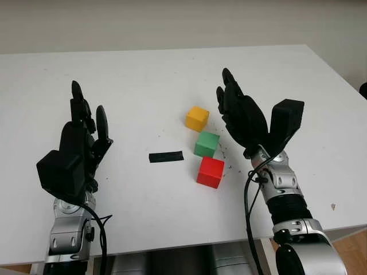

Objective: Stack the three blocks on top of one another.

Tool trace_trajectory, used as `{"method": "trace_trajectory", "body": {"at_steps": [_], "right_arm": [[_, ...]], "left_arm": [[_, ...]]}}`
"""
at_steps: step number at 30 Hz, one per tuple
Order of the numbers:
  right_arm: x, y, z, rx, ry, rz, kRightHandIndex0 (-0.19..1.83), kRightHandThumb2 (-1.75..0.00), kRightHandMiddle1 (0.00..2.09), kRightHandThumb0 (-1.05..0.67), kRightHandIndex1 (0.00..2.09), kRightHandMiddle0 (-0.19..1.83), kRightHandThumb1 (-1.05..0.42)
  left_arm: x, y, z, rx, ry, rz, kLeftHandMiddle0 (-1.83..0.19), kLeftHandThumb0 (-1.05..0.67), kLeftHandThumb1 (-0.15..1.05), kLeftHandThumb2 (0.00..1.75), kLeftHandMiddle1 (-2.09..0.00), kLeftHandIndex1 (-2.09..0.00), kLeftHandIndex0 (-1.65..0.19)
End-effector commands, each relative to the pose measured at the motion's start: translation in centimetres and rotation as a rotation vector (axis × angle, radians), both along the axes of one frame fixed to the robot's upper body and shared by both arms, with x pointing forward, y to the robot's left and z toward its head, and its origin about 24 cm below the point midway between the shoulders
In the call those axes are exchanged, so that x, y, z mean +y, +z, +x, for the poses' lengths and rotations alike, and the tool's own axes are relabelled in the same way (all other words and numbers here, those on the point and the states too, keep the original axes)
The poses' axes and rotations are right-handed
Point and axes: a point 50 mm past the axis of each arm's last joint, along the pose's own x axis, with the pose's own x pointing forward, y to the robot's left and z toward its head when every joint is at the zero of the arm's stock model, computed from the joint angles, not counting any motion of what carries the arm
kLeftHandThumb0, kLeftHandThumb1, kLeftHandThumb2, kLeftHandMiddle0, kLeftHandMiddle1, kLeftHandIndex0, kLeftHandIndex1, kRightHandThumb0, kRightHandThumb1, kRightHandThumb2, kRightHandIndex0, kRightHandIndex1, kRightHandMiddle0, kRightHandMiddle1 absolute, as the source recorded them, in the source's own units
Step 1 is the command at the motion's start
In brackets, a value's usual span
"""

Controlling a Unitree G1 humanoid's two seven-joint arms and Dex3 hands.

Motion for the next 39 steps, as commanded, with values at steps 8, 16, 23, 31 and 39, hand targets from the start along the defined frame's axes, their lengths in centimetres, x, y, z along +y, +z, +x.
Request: {"method": "trace_trajectory", "body": {"at_steps": [8,16,23,31,39], "right_arm": [[-0.3,1.0,0.3,-0.033,0.011,-0.014,-0.19,-0.75,0.0,-0.82,0.0,-0.19,-1.05],[-2.8,5.3,0.7,-0.246,0.12,-0.146,-0.09,-0.39,0.08,-0.73,0.06,-0.05,-1.05],[-4.4,11.8,-0.7,-0.536,0.25,-0.587,0.28,-0.03,0.22,-0.51,0.19,0.31,-0.83],[-3.6,15.5,-2.2,-0.714,0.352,-1.059,0.41,-0.05,0.13,-0.53,0.13,0.46,-0.72],[-3.2,15.0,-2.6,-0.846,0.513,-1.294,0.4,-0.05,0.08,-0.51,0.09,0.45,-0.72]], "left_arm": [[-0.4,0.1,-0.1,-0.012,-0.004,-0.011,0.19,-0.71,1.05,0.71,0.0,0.0,0.19],[-0.3,0.1,0.0,-0.016,-0.005,-0.024,0.19,-0.71,1.05,0.71,0.0,0.0,0.19],[-0.3,0.0,0.1,-0.008,-0.003,-0.009,0.19,-0.72,1.05,0.69,0.0,0.0,0.19],[-0.5,0.5,0.4,-0.014,-0.03,0.004,0.19,-0.72,1.05,0.69,0.0,0.0,0.19],[-0.5,0.8,0.7,0.003,-0.033,0.008,0.19,-0.74,1.05,0.68,0.0,0.0,0.19]]}}
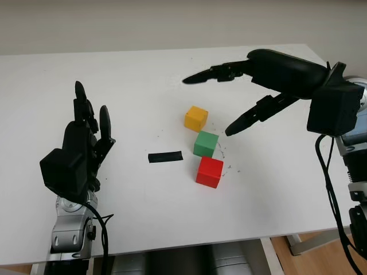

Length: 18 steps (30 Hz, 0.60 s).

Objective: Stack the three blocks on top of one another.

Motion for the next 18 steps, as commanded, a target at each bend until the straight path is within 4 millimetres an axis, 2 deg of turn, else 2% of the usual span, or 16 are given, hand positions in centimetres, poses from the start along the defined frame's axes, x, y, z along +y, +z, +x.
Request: {"method": "trace_trajectory", "body": {"at_steps": [1,8,14,18], "right_arm": [[0.0,0.5,-0.1,-0.074,0.034,-0.066,0.41,-0.05,0.08,-0.53,0.09,0.45,-0.73],[0.7,-0.5,-0.5,-0.195,0.155,-0.184,0.44,-0.05,0.09,-0.57,0.08,0.53,-0.7],[1.1,-1.5,-1.0,-0.26,0.22,-0.283,0.38,-0.05,0.09,-0.58,0.05,0.56,-0.7],[1.1,-2.6,-1.3,-0.3,0.244,-0.293,0.27,-0.06,0.08,-0.66,0.01,0.56,-0.72]], "left_arm": [[-0.1,0.8,0.3,-0.027,-0.012,0.016,0.19,-0.74,1.05,0.68,0.0,0.0,0.19],[0.1,0.9,0.4,-0.027,-0.024,0.02,0.19,-0.73,1.05,0.69,0.0,0.0,0.19],[0.1,1.0,0.5,-0.023,-0.026,0.014,0.19,-0.73,1.05,0.69,0.0,0.0,0.19],[0.0,1.0,0.5,-0.023,-0.024,0.02,0.19,-0.73,1.05,0.68,0.0,0.0,0.19]]}}
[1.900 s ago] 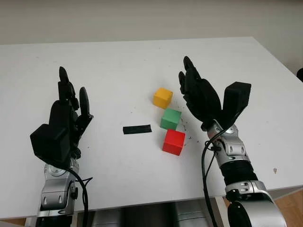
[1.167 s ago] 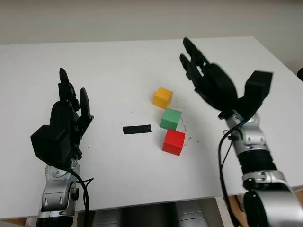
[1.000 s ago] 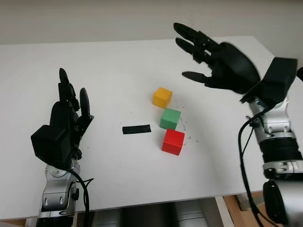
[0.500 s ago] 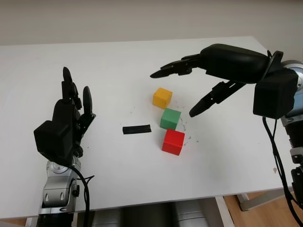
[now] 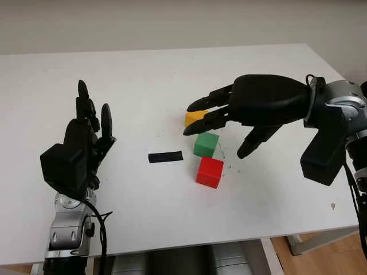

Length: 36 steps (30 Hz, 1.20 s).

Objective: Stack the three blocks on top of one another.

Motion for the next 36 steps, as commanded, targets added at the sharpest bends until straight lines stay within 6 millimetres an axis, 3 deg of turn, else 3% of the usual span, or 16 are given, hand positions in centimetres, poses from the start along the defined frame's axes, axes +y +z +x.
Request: {"method": "trace_trajectory", "body": {"at_steps": [1,10,21,36], "right_arm": [[-0.4,-0.3,-0.1,-0.021,0.0,0.003,0.24,-0.06,0.08,-0.67,0.01,0.56,-0.72],[-0.3,-3.2,-0.3,-0.028,0.005,-0.023,0.06,-0.07,0.07,-0.69,0.0,0.56,-0.77],[-0.5,-6.0,-0.1,0.006,-0.015,-0.034,0.01,-0.06,0.04,-0.73,0.03,0.51,-0.8],[-0.1,-7.9,0.5,0.044,-0.029,-0.001,-0.02,-0.06,0.07,-0.62,0.05,0.56,-0.85]], "left_arm": [[-0.1,0.7,0.3,-0.025,-0.004,0.016,0.19,-0.73,1.05,0.68,0.0,0.0,0.19],[-0.1,0.8,0.1,-0.02,-0.003,0.007,0.19,-0.74,1.05,0.67,0.0,0.0,0.19],[0.0,0.7,-0.1,-0.021,-0.003,0.006,0.19,-0.75,1.05,0.66,0.0,0.0,0.19],[0.0,0.6,-0.3,-0.025,0.009,0.002,0.19,-0.75,1.05,0.64,0.0,0.0,0.19]]}}
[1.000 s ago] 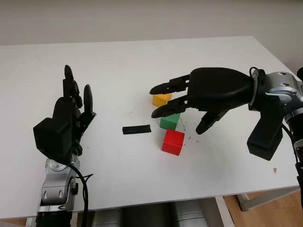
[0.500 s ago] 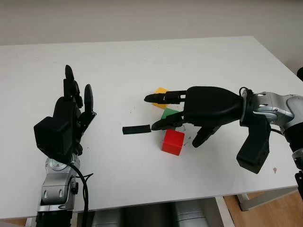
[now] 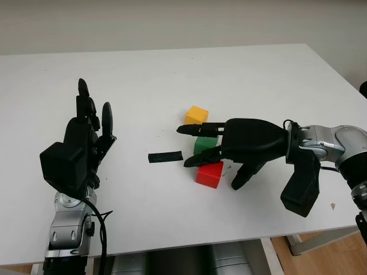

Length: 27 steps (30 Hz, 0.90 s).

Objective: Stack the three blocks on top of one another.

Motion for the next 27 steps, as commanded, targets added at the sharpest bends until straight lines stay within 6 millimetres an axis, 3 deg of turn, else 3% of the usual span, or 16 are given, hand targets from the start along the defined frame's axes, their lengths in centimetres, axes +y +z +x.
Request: {"method": "trace_trajectory", "body": {"at_steps": [1,10,12,14,16,21,27], "right_arm": [[0.38,0.27,0.32,-0.023,0.006,0.006,-0.01,-0.06,0.08,-0.62,0.06,0.58,-0.85],[0.56,-0.28,0.41,-0.081,0.026,0.086,0.12,-0.06,0.24,-0.5,0.1,0.82,-0.9],[0.63,-0.25,0.42,-0.095,0.037,0.115,0.19,-0.06,0.56,-0.48,0.07,0.74,-0.91],[0.67,-0.21,0.5,-0.097,0.041,0.129,0.24,-0.06,1.07,-0.43,0.06,0.58,-0.93],[0.72,-0.13,0.6,-0.1,0.042,0.131,0.24,-0.05,1.25,-0.43,0.05,0.51,-0.94],[0.82,-0.09,0.77,-0.1,0.04,0.157,0.26,-0.05,1.36,-0.44,0.06,0.51,-0.92],[1.0,0.51,0.95,-0.067,0.022,0.225,0.28,-0.05,1.33,-0.45,0.07,0.48,-0.91]], "left_arm": [[-0.01,0.59,-0.15,-0.031,0.002,0.006,0.19,-0.75,1.05,0.65,0.0,0.0,0.19],[-0.08,0.52,-0.21,-0.032,0.002,0.02,0.19,-0.75,1.05,0.66,0.0,0.0,0.19],[-0.11,0.49,-0.22,-0.031,0.004,0.019,0.19,-0.74,1.05,0.66,0.0,0.0,0.19],[-0.14,0.45,-0.24,-0.029,0.003,0.017,0.19,-0.74,1.05,0.66,0.0,0.0,0.19],[-0.14,0.44,-0.22,-0.029,0.004,0.019,0.19,-0.74,1.05,0.66,0.0,0.0,0.19],[-0.15,0.42,-0.18,-0.031,0.007,0.028,0.19,-0.74,1.05,0.66,0.0,0.0,0.19],[-0.16,0.42,-0.08,-0.029,0.007,0.027,0.19,-0.74,1.05,0.66,0.0,0.0,0.19]]}}
